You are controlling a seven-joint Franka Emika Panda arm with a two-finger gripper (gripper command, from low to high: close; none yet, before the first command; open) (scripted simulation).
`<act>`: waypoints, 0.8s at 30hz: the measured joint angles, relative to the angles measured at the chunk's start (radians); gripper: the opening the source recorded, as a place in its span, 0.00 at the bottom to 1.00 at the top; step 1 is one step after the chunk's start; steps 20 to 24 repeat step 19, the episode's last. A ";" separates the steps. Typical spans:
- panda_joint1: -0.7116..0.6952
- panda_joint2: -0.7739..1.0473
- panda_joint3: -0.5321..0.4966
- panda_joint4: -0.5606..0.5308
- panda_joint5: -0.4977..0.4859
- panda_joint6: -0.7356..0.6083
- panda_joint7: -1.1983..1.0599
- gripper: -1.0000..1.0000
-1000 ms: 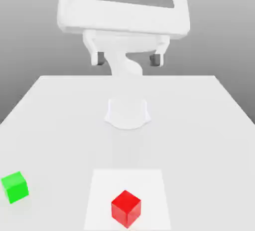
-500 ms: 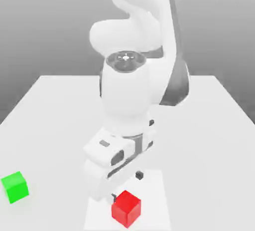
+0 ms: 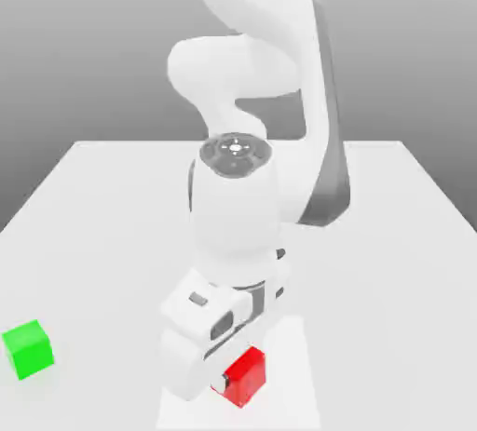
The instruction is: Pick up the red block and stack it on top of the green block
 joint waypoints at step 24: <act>-0.411 0.111 -0.188 0.080 0.172 0.011 -0.543 1.00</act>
